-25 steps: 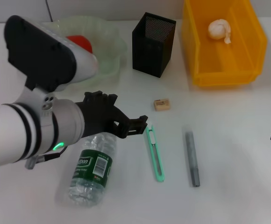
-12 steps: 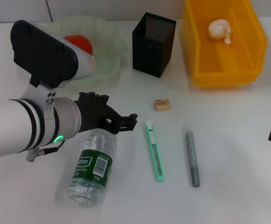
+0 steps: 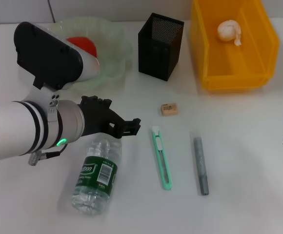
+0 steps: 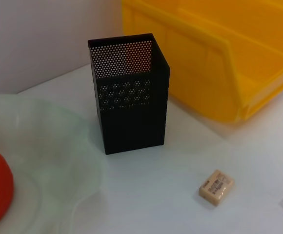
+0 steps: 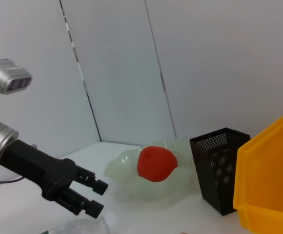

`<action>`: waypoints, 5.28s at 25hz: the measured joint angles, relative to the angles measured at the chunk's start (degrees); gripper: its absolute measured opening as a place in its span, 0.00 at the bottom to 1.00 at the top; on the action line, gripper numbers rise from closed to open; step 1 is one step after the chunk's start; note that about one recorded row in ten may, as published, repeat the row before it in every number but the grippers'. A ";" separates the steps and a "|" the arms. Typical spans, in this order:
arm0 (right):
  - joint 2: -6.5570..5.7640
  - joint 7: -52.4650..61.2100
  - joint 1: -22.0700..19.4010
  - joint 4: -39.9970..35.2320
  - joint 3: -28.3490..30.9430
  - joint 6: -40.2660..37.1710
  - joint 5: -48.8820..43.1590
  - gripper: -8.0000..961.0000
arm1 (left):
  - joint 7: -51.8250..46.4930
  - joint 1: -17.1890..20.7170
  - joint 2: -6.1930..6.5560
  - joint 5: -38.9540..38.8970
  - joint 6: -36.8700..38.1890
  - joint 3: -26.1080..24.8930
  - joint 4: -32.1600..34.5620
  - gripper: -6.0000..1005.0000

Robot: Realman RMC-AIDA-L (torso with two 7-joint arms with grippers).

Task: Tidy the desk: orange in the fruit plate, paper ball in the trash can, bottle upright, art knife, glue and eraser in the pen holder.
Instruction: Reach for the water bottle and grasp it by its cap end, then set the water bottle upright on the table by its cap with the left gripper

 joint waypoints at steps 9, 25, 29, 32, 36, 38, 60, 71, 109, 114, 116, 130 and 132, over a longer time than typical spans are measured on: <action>0.00 -0.76 0.41 1.07 0.17 0.38 -0.21 0.87 | 0.03 -0.73 -0.06 -0.27 0.27 -0.88 -0.42 0.81; 0.00 -0.94 1.34 1.93 0.17 0.98 -0.34 0.87 | 0.06 -2.73 -0.05 -0.47 -1.49 -1.90 -6.25 0.78; -0.01 -1.52 1.38 2.43 0.17 1.23 -0.34 0.87 | 0.06 -3.48 -0.05 -0.46 -1.90 -2.33 -7.26 0.77; -0.01 -1.59 1.44 2.47 0.17 1.41 -0.34 0.87 | 0.06 -4.87 -0.06 -0.68 -2.16 -2.44 -9.37 0.76; 0.00 -1.60 1.45 2.58 0.17 1.43 -0.34 0.87 | 0.06 -5.48 -0.06 -1.86 -2.31 -2.45 -11.54 0.76; 0.00 -1.60 1.44 2.58 0.17 1.39 -0.34 0.87 | 0.06 -5.48 -0.06 -1.90 -2.42 -2.48 -11.82 0.75; 0.00 -1.17 2.27 3.98 -0.19 0.91 -0.31 0.87 | 0.10 -8.90 -0.02 -4.34 -1.71 -3.19 -16.66 0.71; -0.05 -0.91 2.32 3.80 -0.09 0.58 -0.29 0.87 | 0.65 -10.60 0.12 -3.68 2.11 -3.18 -16.20 0.49; 0.09 3.84 0.73 0.37 3.25 -4.94 0.14 0.87 | 31.88 16.05 0.68 -15.24 -5.51 -8.07 14.32 0.48; 0.09 4.99 1.57 0.37 3.86 -6.36 0.19 0.87 | 31.90 16.49 0.67 -15.25 -5.19 -9.37 14.80 0.47; 0.09 5.05 1.86 0.37 4.40 -6.65 0.27 0.87 | 31.91 16.51 0.67 -15.25 -5.19 -9.74 14.76 0.46; 0.09 6.55 2.08 0.37 7.01 -9.24 1.14 0.87 | 32.58 13.35 0.61 -15.34 -5.35 -10.57 12.87 0.24; 0.09 6.57 2.14 0.37 7.50 -9.46 1.14 0.87 | 32.58 13.34 0.58 -15.34 -5.52 -10.70 12.91 0.18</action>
